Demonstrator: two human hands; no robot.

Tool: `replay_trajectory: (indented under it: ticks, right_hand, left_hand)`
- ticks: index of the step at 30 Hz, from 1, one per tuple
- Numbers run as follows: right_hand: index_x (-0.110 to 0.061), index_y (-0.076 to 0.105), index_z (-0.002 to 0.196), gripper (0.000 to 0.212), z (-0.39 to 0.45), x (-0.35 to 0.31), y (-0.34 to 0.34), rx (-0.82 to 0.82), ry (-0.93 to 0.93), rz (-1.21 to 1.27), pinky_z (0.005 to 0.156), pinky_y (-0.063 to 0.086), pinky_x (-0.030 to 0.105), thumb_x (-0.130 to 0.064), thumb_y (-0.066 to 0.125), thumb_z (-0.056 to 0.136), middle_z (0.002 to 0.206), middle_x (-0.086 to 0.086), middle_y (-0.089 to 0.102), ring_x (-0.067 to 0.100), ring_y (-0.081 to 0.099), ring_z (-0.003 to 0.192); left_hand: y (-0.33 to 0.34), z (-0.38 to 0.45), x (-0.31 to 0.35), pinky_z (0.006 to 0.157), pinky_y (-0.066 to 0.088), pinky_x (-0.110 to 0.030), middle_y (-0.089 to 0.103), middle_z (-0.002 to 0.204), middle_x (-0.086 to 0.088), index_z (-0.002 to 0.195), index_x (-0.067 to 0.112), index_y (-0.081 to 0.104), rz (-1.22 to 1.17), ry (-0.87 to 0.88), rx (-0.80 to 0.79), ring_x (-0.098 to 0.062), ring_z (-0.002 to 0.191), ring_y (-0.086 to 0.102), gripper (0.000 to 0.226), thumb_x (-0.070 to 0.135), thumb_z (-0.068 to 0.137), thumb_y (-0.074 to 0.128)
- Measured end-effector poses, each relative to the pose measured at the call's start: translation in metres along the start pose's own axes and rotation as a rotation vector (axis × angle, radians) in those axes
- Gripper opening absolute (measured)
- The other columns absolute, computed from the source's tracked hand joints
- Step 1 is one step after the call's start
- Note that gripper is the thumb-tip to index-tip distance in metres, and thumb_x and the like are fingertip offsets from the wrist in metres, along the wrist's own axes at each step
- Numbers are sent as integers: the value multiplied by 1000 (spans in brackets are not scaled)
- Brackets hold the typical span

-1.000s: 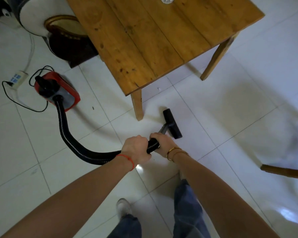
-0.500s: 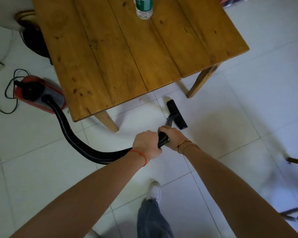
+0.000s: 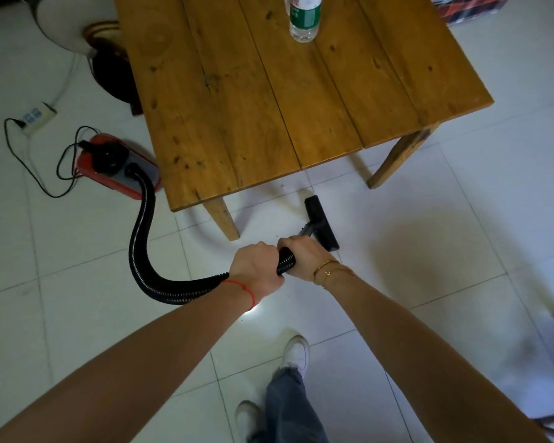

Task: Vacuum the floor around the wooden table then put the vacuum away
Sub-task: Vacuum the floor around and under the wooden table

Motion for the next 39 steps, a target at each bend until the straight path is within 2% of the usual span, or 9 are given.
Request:
replay_trajectory:
  ticks: [5, 14, 19, 27, 34, 39]
  right_hand:
    - [-7, 59, 102, 20, -12, -55, 39, -69, -61, -17, 80, 53, 42, -7, 59, 82, 99, 14, 66, 28, 62, 90]
    - [-10, 60, 99, 22, -48, -144, 116, -139, -161, 18, 86, 51, 41, -2, 62, 79, 97, 13, 67, 29, 62, 93]
    - [-9, 60, 96, 17, -66, -161, 148, -172, -215, -17, 81, 53, 39, -4, 60, 80, 94, 12, 67, 28, 63, 89]
    - [-7, 59, 102, 20, -67, -118, 134, -194, -251, -130, 85, 50, 39, -5, 53, 83, 105, 13, 61, 29, 60, 92]
    - [-6, 58, 108, 22, -27, -42, 77, -254, -299, -260, 94, 46, 37, -5, 53, 86, 112, 14, 58, 28, 57, 101]
    - [-7, 59, 103, 17, 10, 23, 34, -219, -291, -292, 92, 47, 34, -8, 55, 87, 107, 12, 59, 26, 58, 96]
  left_hand:
    - [20, -50, -38, 49, 31, -24, 37, 61, 5, 75, 19, 47, -12, -44, -13, -16, 59, 46, 16, 30, 80, 57]
    - [63, -154, -89, 59, 40, -26, 43, 67, 3, 78, 19, 47, -35, -133, -51, -19, 65, 50, 14, 28, 78, 57]
    - [91, -185, -93, 60, 40, -26, 49, 75, 1, 82, 18, 50, -58, -152, -84, -21, 74, 58, 13, 29, 79, 57]
    - [107, -156, -61, 54, 36, -25, 39, 60, 5, 74, 19, 47, -125, -173, -73, -17, 60, 48, 14, 29, 77, 56]
    - [86, -69, -18, 51, 32, -25, 39, 60, 6, 74, 20, 47, -255, -226, -26, -16, 57, 44, 15, 31, 77, 56]
    - [69, 2, 15, 53, 34, -25, 38, 61, 5, 75, 19, 49, -330, -233, 49, -16, 57, 44, 13, 30, 78, 57]
Point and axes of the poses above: each hand's wrist, its own z-axis towards the middle knuckle, its own y-axis out of the palm, x = y × z, the point moved 9 cm from there along z, towards the middle knuckle
